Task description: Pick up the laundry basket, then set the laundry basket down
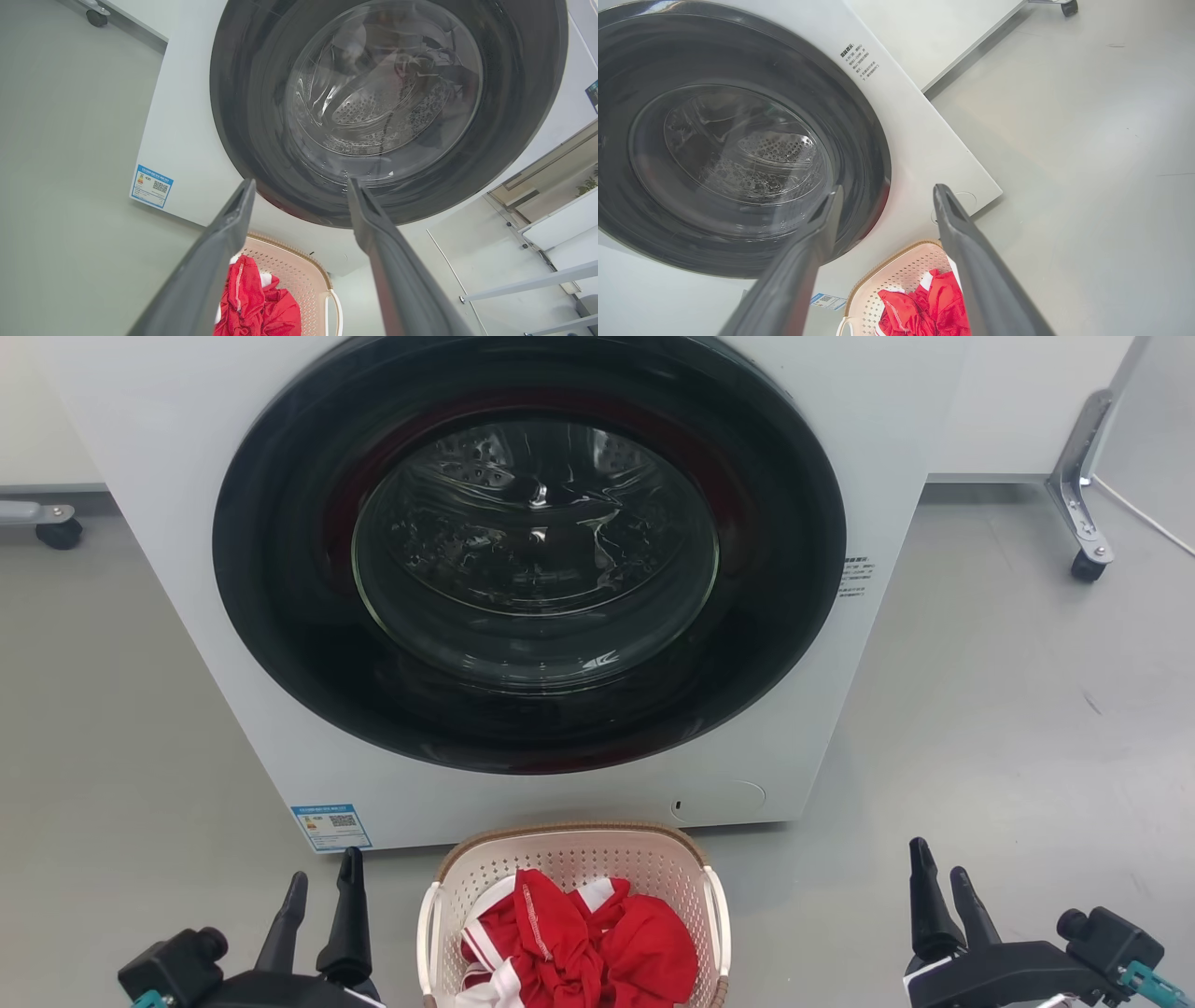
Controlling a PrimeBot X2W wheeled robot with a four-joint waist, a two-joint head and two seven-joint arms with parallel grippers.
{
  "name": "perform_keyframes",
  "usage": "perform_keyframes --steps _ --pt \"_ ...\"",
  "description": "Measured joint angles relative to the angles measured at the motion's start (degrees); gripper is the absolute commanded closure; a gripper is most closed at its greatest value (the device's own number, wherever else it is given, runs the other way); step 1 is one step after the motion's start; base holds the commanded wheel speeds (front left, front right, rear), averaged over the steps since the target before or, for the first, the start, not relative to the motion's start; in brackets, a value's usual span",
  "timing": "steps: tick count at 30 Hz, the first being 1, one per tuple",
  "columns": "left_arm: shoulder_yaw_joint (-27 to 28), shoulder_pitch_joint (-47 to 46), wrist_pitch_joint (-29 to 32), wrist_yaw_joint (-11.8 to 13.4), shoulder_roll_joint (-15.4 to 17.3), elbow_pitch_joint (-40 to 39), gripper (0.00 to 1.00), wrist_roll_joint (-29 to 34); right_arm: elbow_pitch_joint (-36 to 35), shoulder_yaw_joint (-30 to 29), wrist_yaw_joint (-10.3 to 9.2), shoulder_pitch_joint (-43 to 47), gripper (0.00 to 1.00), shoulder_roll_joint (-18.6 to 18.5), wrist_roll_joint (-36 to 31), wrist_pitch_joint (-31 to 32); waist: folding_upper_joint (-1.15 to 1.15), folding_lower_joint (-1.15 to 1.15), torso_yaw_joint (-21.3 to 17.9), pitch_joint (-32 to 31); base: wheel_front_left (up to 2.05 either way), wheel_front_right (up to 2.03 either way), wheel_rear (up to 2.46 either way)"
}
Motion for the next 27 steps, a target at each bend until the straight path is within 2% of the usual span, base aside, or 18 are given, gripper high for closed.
perform_keyframes --steps 27 --pt "-4.66 2.38 -6.05 4.05 0.92 -2.32 0.00 27.07 -2.19 5.89 -3.92 0.70 0.00 -0.23 -24.23 -5.87 0.00 0.00 0.06 -0.53 0.00 0.00 0.00"
